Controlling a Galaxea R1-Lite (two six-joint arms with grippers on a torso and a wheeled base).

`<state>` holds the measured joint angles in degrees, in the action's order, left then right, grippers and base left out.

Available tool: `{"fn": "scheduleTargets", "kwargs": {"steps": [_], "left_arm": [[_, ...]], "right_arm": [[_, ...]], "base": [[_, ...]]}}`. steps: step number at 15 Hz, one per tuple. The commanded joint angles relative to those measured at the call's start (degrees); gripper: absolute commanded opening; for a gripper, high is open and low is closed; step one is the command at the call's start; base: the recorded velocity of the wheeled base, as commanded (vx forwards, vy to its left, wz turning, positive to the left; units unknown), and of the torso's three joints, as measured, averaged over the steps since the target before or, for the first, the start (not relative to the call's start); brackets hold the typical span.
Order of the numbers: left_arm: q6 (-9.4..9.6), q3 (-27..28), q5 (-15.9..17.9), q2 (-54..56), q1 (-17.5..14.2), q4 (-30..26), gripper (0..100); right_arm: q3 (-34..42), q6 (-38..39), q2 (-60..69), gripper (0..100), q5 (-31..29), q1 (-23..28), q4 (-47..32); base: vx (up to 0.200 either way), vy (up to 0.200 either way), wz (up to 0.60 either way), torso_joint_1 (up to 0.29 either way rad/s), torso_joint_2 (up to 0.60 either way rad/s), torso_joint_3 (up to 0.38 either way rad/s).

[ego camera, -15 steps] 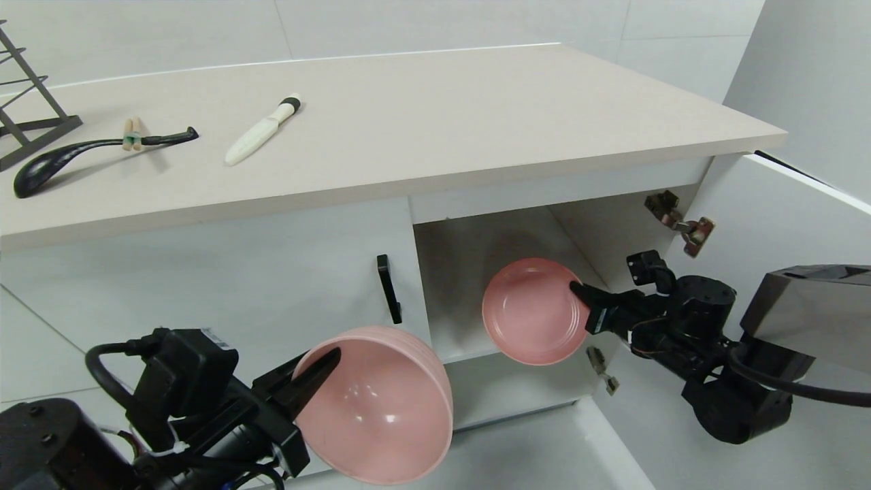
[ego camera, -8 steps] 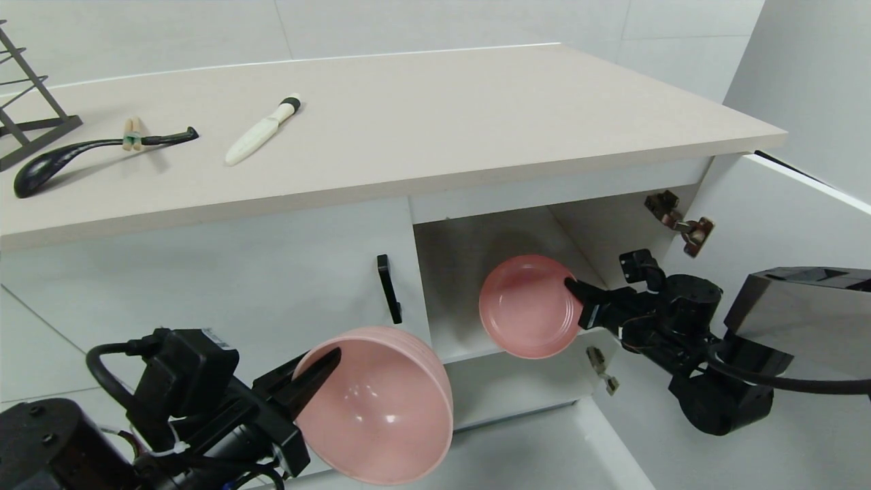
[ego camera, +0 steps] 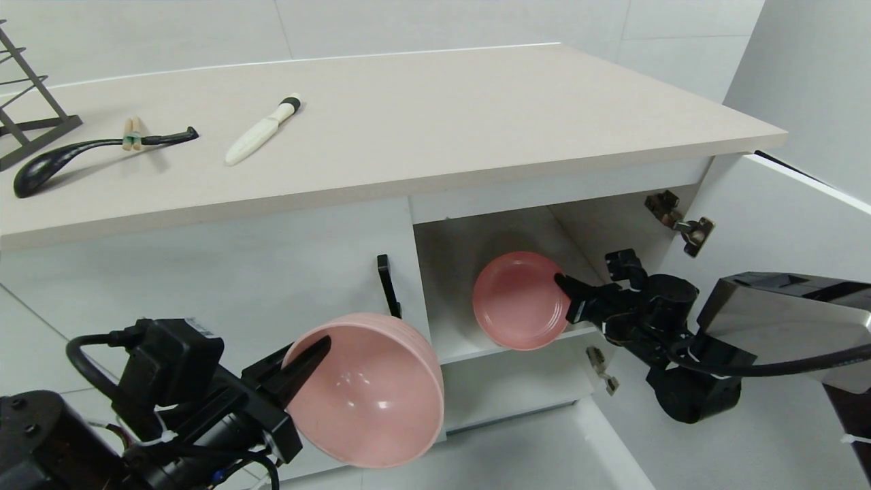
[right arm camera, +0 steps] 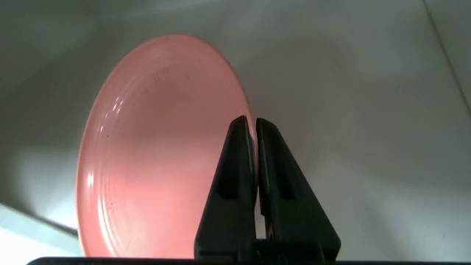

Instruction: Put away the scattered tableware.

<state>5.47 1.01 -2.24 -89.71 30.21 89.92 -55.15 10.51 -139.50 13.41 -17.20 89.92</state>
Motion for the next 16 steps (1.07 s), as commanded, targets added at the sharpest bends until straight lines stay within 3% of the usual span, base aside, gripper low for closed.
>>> {"fn": "scheduleTargets", "kwargs": {"steps": [1,7,16], "left_arm": [[0.06,0.6,0.0,0.7,-1.1,0.1,0],[0.06,0.6,0.0,0.6,-1.1,0.1,0],[0.15,0.5,0.0,0.6,-1.1,0.1,0]], "right_arm": [[-2.8,0.0,-2.6,0,0.1,-0.1,0.1],[-8.4,0.0,-4.7,0,-0.4,-0.2,0.0],[-9.1,-0.2,-6.5,0,-4.0,0.1,-1.9]], "base": [[0.0,0.0,0.0,0.0,0.0,0.0],[0.0,0.0,0.0,0.0,0.0,0.0],[0.0,0.0,0.0,0.0,0.0,0.0]]}}
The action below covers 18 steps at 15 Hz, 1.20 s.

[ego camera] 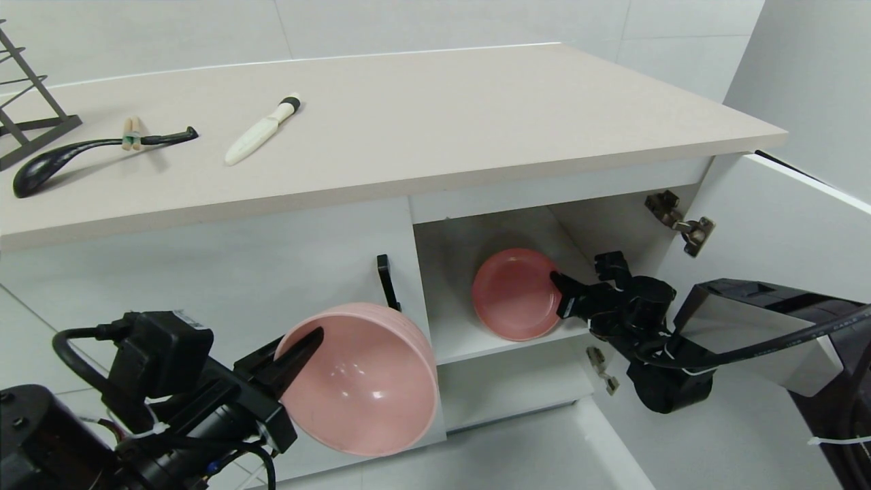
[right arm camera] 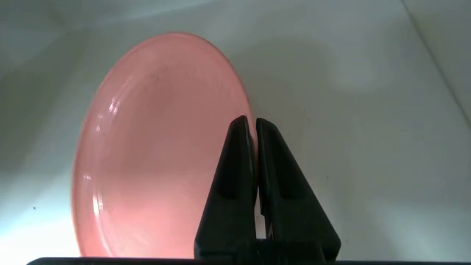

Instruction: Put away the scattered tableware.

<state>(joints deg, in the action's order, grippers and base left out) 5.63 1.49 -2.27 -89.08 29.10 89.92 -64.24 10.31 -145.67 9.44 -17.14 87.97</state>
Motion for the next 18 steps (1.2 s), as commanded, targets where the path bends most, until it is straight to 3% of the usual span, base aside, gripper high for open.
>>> {"fn": "scheduleTargets", "kwargs": {"steps": [1,7,11,12,18], "left_arm": [[-0.01,0.0,0.0,0.0,0.0,0.1,0],[-0.01,-0.1,0.0,-0.1,0.0,0.1,0],[-0.09,-0.1,0.0,-0.2,0.0,0.1,0],[-0.09,-0.1,-0.1,-0.2,0.0,0.1,0],[-0.27,-0.4,-0.1,-0.6,0.0,0.1,0]], "right_arm": [[-0.1,0.0,-0.3,0,0.0,0.1,0.0],[-7.1,0.1,-0.7,0,-0.4,1.1,-3.9],[-7.8,-0.2,-2.4,0,-0.4,0.8,-4.5],[-7.8,-0.2,-2.4,100,-0.4,0.8,-4.5],[-8.9,-0.2,-2.0,100,-0.3,0.8,-3.9]], "base": [[0.0,0.0,0.0,0.0,0.0,0.0],[0.0,0.0,0.0,0.0,0.0,0.0],[0.0,0.0,0.0,0.0,0.0,0.0],[0.0,0.0,0.0,0.0,0.0,0.0],[0.0,0.0,0.0,0.0,0.0,0.0]]}}
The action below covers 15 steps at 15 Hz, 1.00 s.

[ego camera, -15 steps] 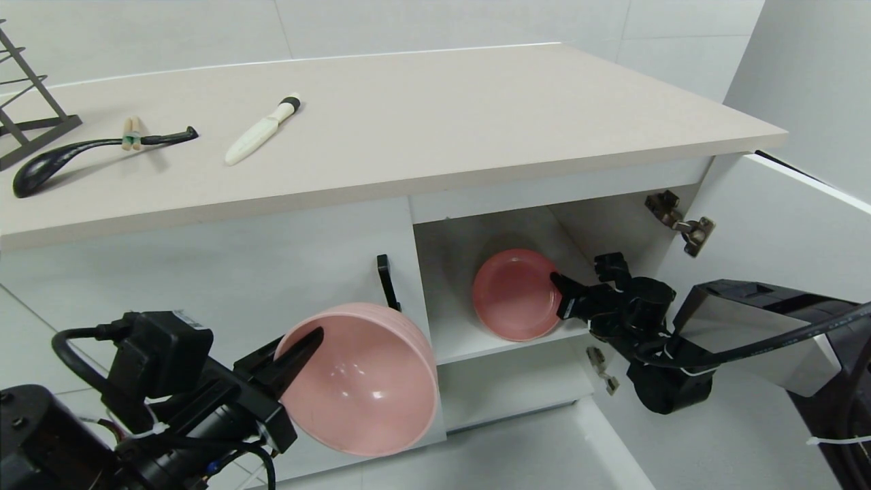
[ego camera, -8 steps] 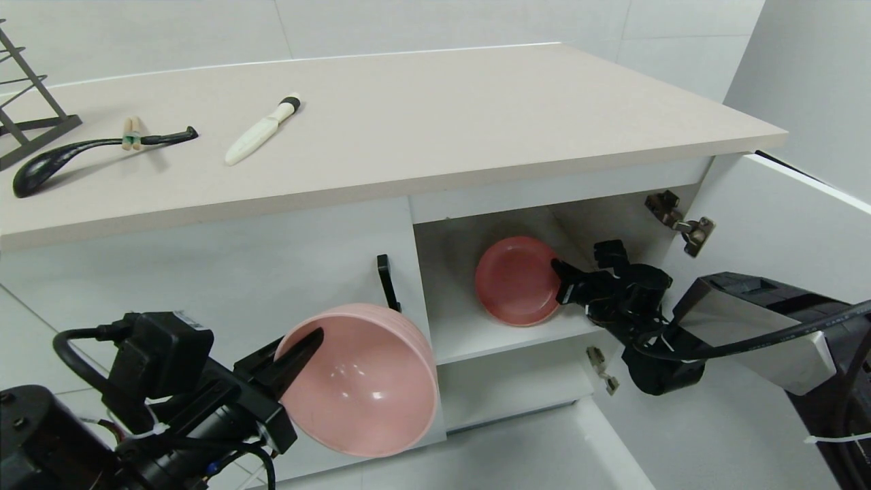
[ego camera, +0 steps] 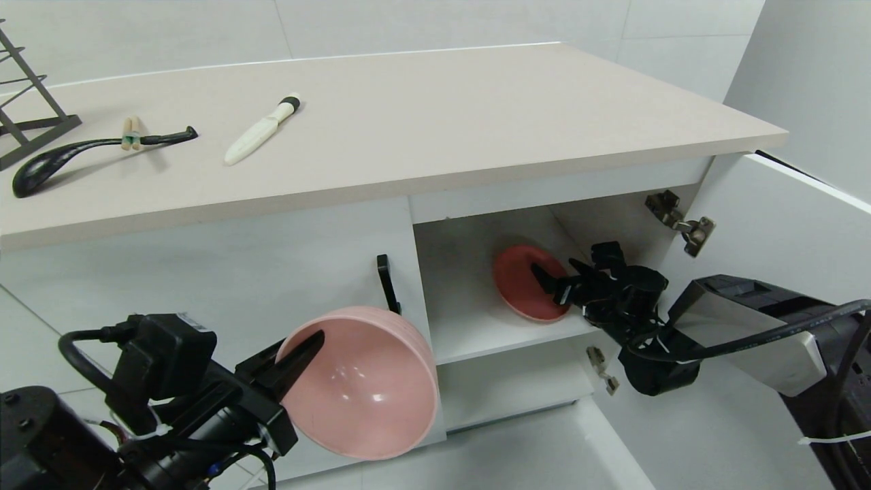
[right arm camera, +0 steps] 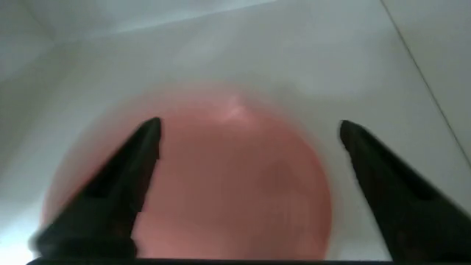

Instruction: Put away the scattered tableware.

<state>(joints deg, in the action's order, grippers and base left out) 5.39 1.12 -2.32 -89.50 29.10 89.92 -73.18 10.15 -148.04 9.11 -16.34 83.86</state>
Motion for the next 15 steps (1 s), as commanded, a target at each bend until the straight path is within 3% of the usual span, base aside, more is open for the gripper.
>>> {"fn": "scheduleTargets", "kwargs": {"steps": [1,3,5,7,8,9,10,12,14,15], "left_arm": [[-0.2,-0.1,-0.1,-0.1,0.0,0.1,0],[-0.29,-0.4,-0.1,-0.4,0.0,0.1,0],[0.24,-0.4,-0.1,-1.6,0.0,0.1,0],[0.68,1.9,-0.1,-2.0,0.2,0.1,0],[0.68,1.9,-0.1,-2.0,0.2,0.1,0],[3.05,4.2,-0.4,-1.9,1.0,0.1,0],[4.02,4.4,-0.6,-2.0,1.5,0.1,0],[6.74,5.2,-3.1,-3.0,5.5,0.1,0],[7.0,8.8,-6.2,-5.6,10.4,0.1,0],[7.0,12.3,-9.3,-8.7,13.7,0.1,0]], "right_arm": [[0.4,-0.4,2.1,100,0.0,-0.1,0.6],[3.9,-2.2,6.4,100,0.0,-1.2,2.9],[15.5,-2.7,12.6,100,0.0,-4.3,6.1],[28.6,-8.2,19.4,100,-0.5,-6.8,6.1],[28.6,-8.2,19.4,100,-0.5,-6.8,6.1],[36.5,-12.0,25.6,100,-0.5,-8.3,6.1],[37.5,-12.0,27.7,100,-0.5,-9.0,6.1],[41.1,-12.4,32.6,100,-0.5,-10.8,6.1],[46.6,-12.5,34.4,100,-0.4,-11.2,6.1],[50.2,-12.5,36.0,100,-0.5,-11.0,6.1]], "base": [[0.0,0.0,0.0,0.0,0.0,0.0],[0.0,0.0,0.0,0.0,0.0,0.0],[0.0,0.0,0.0,0.0,0.0,0.0],[0.0,0.0,0.0,0.0,0.0,0.0],[0.0,0.0,0.0,0.0,0.0,0.0],[0.0,0.0,0.0,0.0,0.0,0.0],[0.0,0.0,0.0,0.0,0.0,0.0],[0.0,0.0,0.0,0.0,0.0,0.0],[0.0,0.0,0.0,0.0,0.0,0.0],[0.0,0.0,0.0,0.0,0.0,0.0]]}}
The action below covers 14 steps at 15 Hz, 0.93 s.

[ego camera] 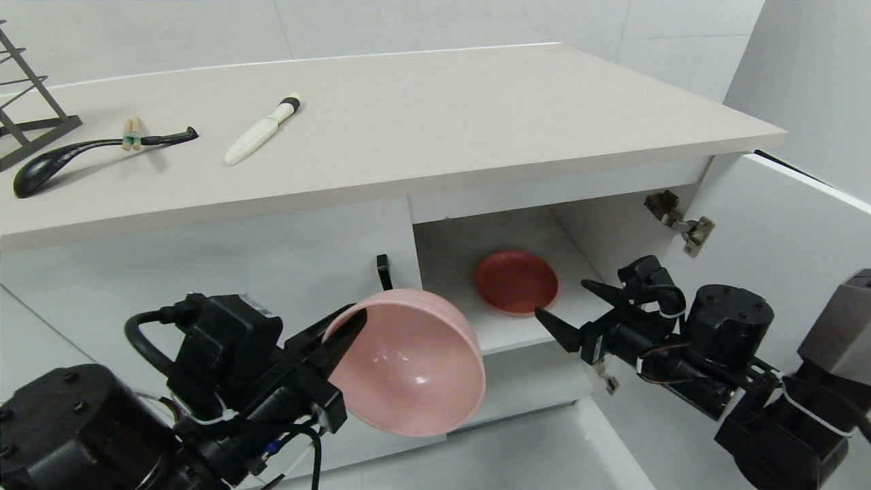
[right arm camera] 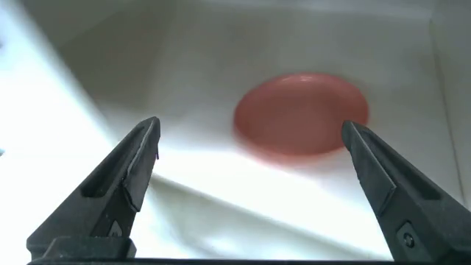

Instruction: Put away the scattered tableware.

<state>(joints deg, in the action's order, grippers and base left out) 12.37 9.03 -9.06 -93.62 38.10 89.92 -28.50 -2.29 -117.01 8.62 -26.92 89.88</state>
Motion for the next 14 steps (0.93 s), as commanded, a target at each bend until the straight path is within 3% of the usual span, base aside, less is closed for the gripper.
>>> {"fn": "scheduleTargets", "kwargs": {"steps": [1,4,7,14], "left_arm": [[0.02,5.3,-4.7,-5.9,6.6,0.1,0],[0.02,4.9,-9.8,-7.5,10.7,0.1,0],[0.28,6.8,-11.9,-11.9,13.7,0.1,0],[-0.42,17.2,-22.3,-20.5,17.4,0.1,0]], "right_arm": [[5.7,-0.1,6.5,100,0.0,0.1,0.1],[5.9,-0.2,11.9,100,0.0,1.2,0.1],[9.8,-3.5,14.3,100,-0.5,1.7,0.1],[15.3,-7.2,21.3,100,-0.4,2.4,0.1]], "base": [[0.0,0.0,0.0,0.0,0.0,0.0],[0.0,0.0,0.0,0.0,0.0,0.0],[0.0,0.0,0.0,0.0,0.0,0.0],[0.0,0.0,0.0,0.0,0.0,0.0]]}}
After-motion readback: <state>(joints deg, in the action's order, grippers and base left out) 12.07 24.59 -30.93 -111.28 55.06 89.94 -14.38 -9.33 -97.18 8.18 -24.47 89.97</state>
